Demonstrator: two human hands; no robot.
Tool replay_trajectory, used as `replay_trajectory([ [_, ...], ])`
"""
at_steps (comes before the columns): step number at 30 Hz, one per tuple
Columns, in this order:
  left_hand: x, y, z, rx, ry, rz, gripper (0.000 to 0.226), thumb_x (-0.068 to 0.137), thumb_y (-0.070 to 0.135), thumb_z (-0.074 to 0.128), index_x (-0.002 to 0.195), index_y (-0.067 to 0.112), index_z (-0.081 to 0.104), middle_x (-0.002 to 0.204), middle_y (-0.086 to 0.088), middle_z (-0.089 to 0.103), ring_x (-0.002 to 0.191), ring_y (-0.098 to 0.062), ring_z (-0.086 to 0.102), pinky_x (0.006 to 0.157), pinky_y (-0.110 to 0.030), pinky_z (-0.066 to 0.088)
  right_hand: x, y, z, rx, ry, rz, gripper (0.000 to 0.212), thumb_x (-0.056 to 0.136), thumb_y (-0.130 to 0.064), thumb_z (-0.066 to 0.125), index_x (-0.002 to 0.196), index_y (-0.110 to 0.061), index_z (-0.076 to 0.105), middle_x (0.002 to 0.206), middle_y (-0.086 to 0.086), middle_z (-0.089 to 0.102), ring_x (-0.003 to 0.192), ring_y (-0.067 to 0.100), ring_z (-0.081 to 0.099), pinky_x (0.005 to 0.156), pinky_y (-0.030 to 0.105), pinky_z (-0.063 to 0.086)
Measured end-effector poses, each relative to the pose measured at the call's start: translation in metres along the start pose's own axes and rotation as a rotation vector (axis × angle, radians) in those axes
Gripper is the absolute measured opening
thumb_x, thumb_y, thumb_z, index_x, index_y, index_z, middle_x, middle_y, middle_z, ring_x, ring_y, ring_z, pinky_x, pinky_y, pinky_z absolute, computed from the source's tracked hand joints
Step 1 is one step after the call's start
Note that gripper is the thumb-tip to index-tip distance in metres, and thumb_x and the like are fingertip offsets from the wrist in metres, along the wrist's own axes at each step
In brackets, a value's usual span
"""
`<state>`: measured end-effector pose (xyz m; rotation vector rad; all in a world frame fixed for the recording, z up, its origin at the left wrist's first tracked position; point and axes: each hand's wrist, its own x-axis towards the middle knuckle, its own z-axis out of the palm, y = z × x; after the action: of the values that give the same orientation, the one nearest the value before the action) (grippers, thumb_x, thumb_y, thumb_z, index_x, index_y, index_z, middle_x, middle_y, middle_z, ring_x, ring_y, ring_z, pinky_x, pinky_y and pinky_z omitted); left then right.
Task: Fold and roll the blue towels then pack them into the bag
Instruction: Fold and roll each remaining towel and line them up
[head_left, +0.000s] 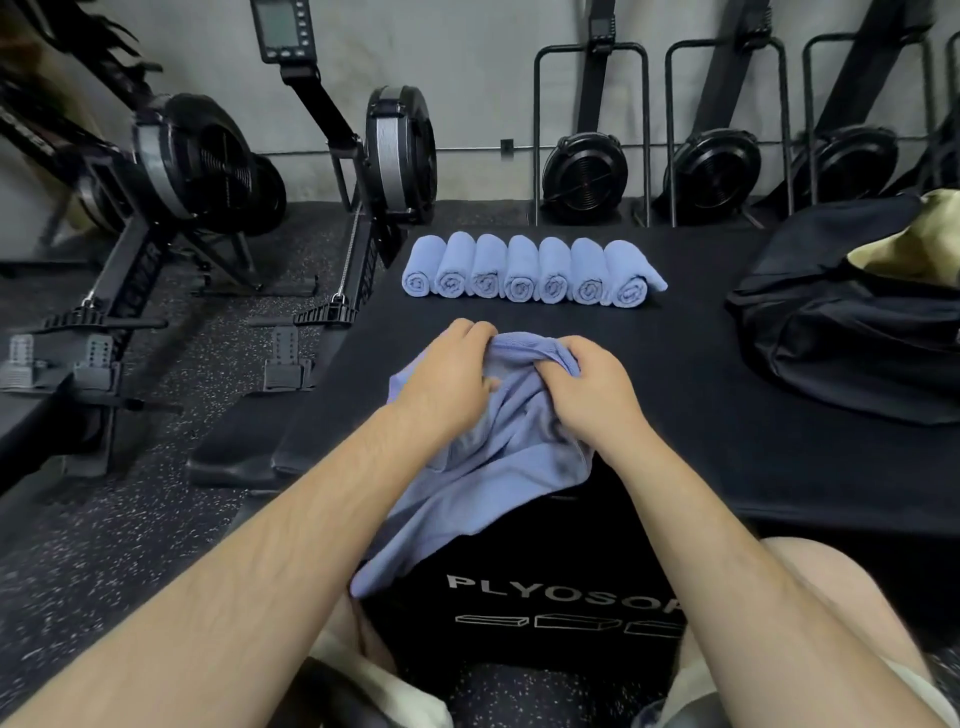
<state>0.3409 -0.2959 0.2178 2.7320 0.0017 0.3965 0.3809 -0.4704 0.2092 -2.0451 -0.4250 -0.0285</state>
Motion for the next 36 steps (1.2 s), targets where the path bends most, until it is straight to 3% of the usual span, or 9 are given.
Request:
replay_trajectory([
  [3,0.002,-0.020,0.019,0.061,0.021,-0.075,0.052,0.088,0.013,0.072,0.136,0.012,0.051,0.137,-0.010,0.043,0.123,-0.029,0.043,0.099,-0.037,0.041,0.000,0.003,0.001,0.003,-0.008,0.043,0.024,0.101,-0.025,0.050,0.081,-0.013,0.057,0.079,-0.004,0.059,0.071,0.010,0.052,0.061,0.023,0.039],
  [7,0.014,-0.030,0.031,0.063,0.031,-0.174,0.017,0.098,0.015,0.053,0.113,0.011,0.061,0.112,-0.010,0.042,0.093,-0.026,0.045,0.078,-0.036,0.046,0.002,0.004,0.000,0.059,0.017,0.102,0.027,0.098,-0.023,0.050,0.072,-0.014,0.049,0.070,-0.004,0.051,0.064,0.011,0.044,0.060,0.028,0.038],
  [12,0.051,-0.008,0.021,0.144,0.037,-0.200,0.013,0.087,0.018,0.049,0.093,0.016,0.059,0.098,-0.007,0.060,0.090,-0.030,0.053,0.066,-0.036,0.034,0.005,0.012,-0.002,0.083,0.000,0.158,0.030,0.098,-0.022,0.049,0.070,-0.011,0.043,0.068,0.000,0.044,0.062,0.012,0.037,0.057,0.030,0.032],
  [15,0.064,-0.002,0.028,-0.211,-0.028,-0.150,0.037,0.087,0.016,0.045,0.119,0.022,0.062,0.114,-0.002,0.066,0.106,-0.027,0.060,0.085,-0.037,0.048,0.009,0.016,-0.004,0.111,0.015,0.180,0.030,0.098,-0.020,0.049,0.069,-0.015,0.039,0.065,0.000,0.038,0.055,0.010,0.031,0.049,0.026,0.025],
  [18,0.055,0.002,0.041,-0.223,-0.186,-0.093,0.069,0.097,0.016,0.060,0.157,0.029,0.030,0.154,0.000,0.044,0.139,-0.022,0.045,0.110,-0.036,0.039,0.014,0.022,-0.006,0.133,0.016,0.235,0.034,0.099,-0.022,0.047,0.067,-0.018,0.033,0.064,0.001,0.036,0.054,0.012,0.029,0.047,0.027,0.023],
  [22,0.039,-0.003,0.054,0.047,-0.015,-0.307,0.050,0.096,0.031,0.062,0.139,0.014,0.043,0.134,-0.010,0.053,0.119,-0.033,0.053,0.088,-0.042,0.042,0.018,0.027,-0.008,0.134,0.013,0.301,0.041,0.100,-0.028,0.046,0.064,-0.022,0.029,0.058,-0.003,0.034,0.054,0.014,0.029,0.047,0.027,0.023],
  [25,0.028,-0.010,0.062,0.229,-0.130,-0.480,0.055,0.098,0.049,0.057,0.131,0.007,0.049,0.135,-0.013,0.047,0.125,-0.035,0.046,0.097,-0.045,0.042,0.018,0.030,-0.008,0.133,0.014,0.326,0.041,0.101,-0.032,0.046,0.065,-0.023,0.028,0.061,-0.004,0.034,0.057,0.014,0.029,0.051,0.030,0.023],
  [30,0.026,-0.020,0.068,-0.114,-0.098,-0.374,0.018,0.096,0.028,0.059,0.085,0.015,0.055,0.103,-0.009,0.061,0.093,-0.029,0.060,0.074,-0.039,0.048,0.012,0.034,-0.006,0.134,-0.001,0.329,0.041,0.098,-0.033,0.049,0.066,-0.024,0.026,0.064,-0.005,0.031,0.057,0.013,0.027,0.050,0.028,0.022],
  [36,0.018,-0.006,0.063,-0.624,0.108,-0.514,0.007,0.095,0.018,0.053,0.092,0.014,0.049,0.081,0.002,0.054,0.068,-0.014,0.048,0.059,-0.028,0.038,0.006,0.037,-0.010,0.112,0.085,0.301,0.038,0.092,-0.022,0.054,0.062,-0.015,0.031,0.059,-0.003,0.029,0.053,0.013,0.025,0.046,0.024,0.023],
])
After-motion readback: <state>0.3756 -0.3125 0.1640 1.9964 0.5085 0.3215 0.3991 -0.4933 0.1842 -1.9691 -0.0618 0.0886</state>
